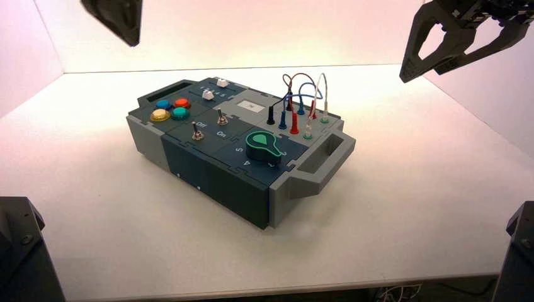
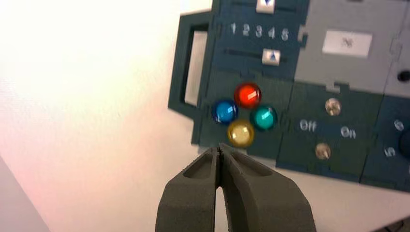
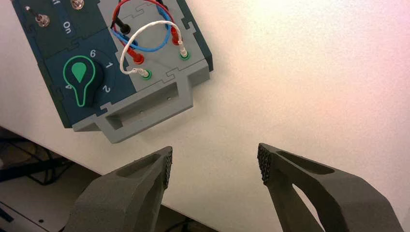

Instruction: Push the blue button with the left gripper.

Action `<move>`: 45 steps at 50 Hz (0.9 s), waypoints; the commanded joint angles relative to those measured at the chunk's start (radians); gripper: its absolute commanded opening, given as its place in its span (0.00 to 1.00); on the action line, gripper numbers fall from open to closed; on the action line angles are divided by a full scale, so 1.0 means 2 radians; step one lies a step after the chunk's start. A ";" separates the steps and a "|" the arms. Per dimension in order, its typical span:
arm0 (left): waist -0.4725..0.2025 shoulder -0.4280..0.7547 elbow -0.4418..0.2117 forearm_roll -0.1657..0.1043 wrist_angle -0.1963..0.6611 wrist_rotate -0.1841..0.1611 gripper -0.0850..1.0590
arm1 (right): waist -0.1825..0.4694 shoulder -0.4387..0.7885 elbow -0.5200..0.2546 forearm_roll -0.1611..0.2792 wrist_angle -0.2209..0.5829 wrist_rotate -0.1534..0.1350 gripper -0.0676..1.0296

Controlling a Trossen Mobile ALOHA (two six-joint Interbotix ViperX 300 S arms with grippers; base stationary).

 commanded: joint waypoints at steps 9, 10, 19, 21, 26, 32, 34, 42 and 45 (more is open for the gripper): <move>0.006 0.092 -0.032 0.000 -0.005 0.008 0.05 | 0.002 -0.001 -0.007 0.002 -0.003 0.001 0.89; 0.006 0.098 -0.032 -0.001 -0.005 0.008 0.05 | 0.002 -0.001 -0.007 0.002 -0.003 0.001 0.89; 0.006 0.125 -0.035 -0.002 -0.005 0.009 0.05 | 0.002 -0.001 -0.007 0.002 -0.004 0.001 0.89; 0.006 0.127 -0.035 -0.002 -0.007 0.009 0.05 | 0.002 -0.002 -0.007 0.002 -0.004 0.001 0.89; 0.006 0.132 -0.038 -0.003 -0.008 0.009 0.05 | 0.002 -0.002 -0.007 0.002 -0.003 0.001 0.89; 0.006 0.138 -0.038 -0.003 -0.012 0.009 0.05 | 0.002 -0.002 -0.007 0.002 -0.003 0.001 0.89; 0.006 0.140 -0.038 -0.003 -0.015 0.009 0.05 | 0.002 -0.002 -0.007 0.002 -0.003 0.001 0.89; 0.006 0.150 -0.044 -0.004 -0.020 0.009 0.05 | 0.002 -0.002 -0.007 0.002 -0.003 0.001 0.89; 0.006 0.155 -0.046 -0.005 -0.021 0.009 0.05 | 0.002 -0.002 -0.007 0.002 -0.003 0.001 0.89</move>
